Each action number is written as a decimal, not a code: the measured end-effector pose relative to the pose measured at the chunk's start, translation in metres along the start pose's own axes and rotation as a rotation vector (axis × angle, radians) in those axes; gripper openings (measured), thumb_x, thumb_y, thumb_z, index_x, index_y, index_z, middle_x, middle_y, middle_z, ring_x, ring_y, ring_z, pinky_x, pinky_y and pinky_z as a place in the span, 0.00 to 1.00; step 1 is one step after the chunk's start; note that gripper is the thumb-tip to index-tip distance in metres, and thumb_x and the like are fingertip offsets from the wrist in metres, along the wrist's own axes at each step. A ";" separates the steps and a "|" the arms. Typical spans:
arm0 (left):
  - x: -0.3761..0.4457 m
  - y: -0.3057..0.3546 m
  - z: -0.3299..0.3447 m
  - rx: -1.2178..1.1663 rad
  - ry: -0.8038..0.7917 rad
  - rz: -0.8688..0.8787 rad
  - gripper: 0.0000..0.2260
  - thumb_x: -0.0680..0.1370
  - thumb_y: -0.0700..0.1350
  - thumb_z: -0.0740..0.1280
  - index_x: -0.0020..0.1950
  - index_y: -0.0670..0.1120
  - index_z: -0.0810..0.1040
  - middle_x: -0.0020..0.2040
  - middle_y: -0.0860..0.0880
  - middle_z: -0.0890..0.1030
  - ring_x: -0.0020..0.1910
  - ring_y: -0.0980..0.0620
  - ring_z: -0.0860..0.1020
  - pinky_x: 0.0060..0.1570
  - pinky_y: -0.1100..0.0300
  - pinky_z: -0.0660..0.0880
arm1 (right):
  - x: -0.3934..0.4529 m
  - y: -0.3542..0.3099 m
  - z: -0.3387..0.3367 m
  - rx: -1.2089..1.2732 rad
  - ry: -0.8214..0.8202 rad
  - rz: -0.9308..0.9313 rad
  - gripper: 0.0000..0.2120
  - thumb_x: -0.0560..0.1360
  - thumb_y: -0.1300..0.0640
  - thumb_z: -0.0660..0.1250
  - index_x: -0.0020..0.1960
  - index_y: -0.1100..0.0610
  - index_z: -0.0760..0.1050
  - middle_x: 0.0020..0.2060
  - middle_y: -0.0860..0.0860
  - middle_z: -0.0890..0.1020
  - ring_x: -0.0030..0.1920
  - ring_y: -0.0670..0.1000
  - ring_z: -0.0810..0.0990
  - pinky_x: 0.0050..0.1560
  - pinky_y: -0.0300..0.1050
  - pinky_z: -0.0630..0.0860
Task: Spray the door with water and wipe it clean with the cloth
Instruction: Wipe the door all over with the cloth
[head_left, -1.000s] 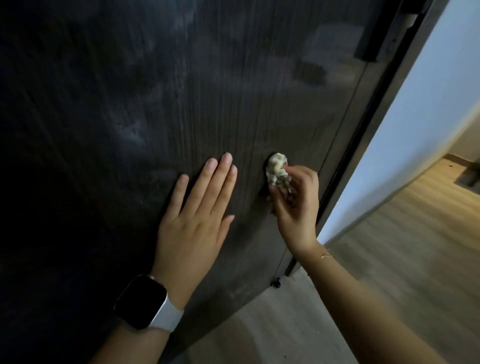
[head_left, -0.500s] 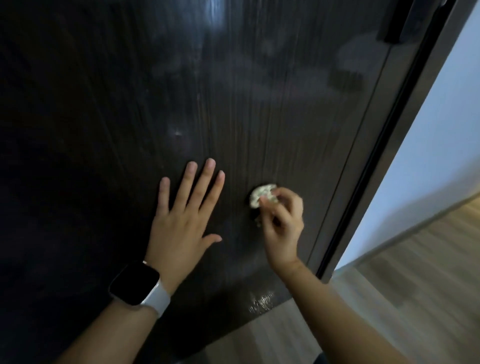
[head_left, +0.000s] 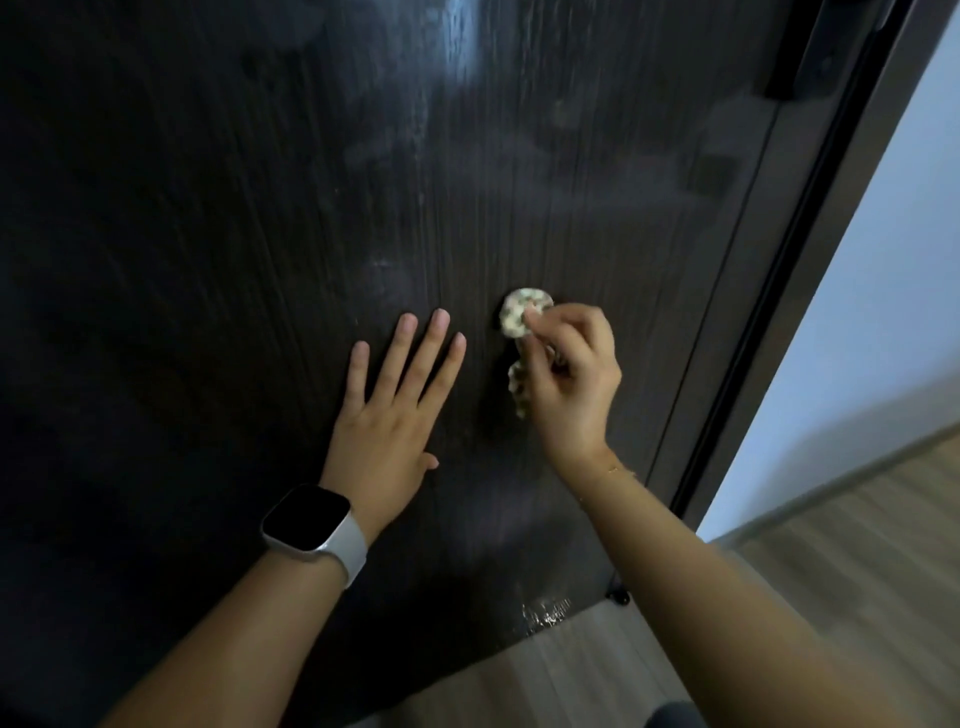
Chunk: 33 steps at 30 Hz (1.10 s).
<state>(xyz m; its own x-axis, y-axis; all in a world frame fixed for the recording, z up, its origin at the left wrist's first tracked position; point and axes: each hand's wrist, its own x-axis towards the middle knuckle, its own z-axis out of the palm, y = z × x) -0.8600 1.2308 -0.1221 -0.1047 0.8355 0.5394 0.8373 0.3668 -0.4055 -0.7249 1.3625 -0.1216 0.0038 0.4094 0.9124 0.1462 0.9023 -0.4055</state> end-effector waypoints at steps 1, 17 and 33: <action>0.000 0.000 0.000 0.007 0.000 -0.001 0.65 0.59 0.56 0.82 0.81 0.46 0.40 0.80 0.44 0.35 0.78 0.41 0.35 0.72 0.42 0.28 | -0.012 0.001 0.005 -0.011 -0.004 -0.036 0.09 0.74 0.69 0.69 0.54 0.62 0.81 0.48 0.54 0.76 0.48 0.56 0.77 0.47 0.47 0.75; 0.021 0.054 -0.026 0.006 0.105 0.053 0.54 0.65 0.56 0.79 0.80 0.50 0.48 0.81 0.42 0.42 0.80 0.43 0.41 0.74 0.37 0.38 | -0.043 0.092 -0.113 -0.080 -0.513 0.085 0.12 0.76 0.65 0.67 0.53 0.51 0.81 0.46 0.40 0.70 0.37 0.48 0.76 0.35 0.43 0.76; 0.149 0.105 -0.044 0.143 0.190 0.049 0.57 0.67 0.71 0.69 0.81 0.48 0.38 0.79 0.42 0.34 0.79 0.41 0.36 0.72 0.37 0.33 | 0.025 0.173 -0.091 -0.190 -0.125 -0.201 0.16 0.75 0.67 0.64 0.59 0.54 0.78 0.49 0.59 0.76 0.51 0.52 0.73 0.53 0.41 0.70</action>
<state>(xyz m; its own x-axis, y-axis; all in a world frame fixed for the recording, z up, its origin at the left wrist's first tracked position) -0.7641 1.3753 -0.0517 0.0481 0.7666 0.6403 0.7527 0.3936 -0.5278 -0.6092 1.5163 -0.1641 -0.1641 0.2488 0.9546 0.3141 0.9305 -0.1885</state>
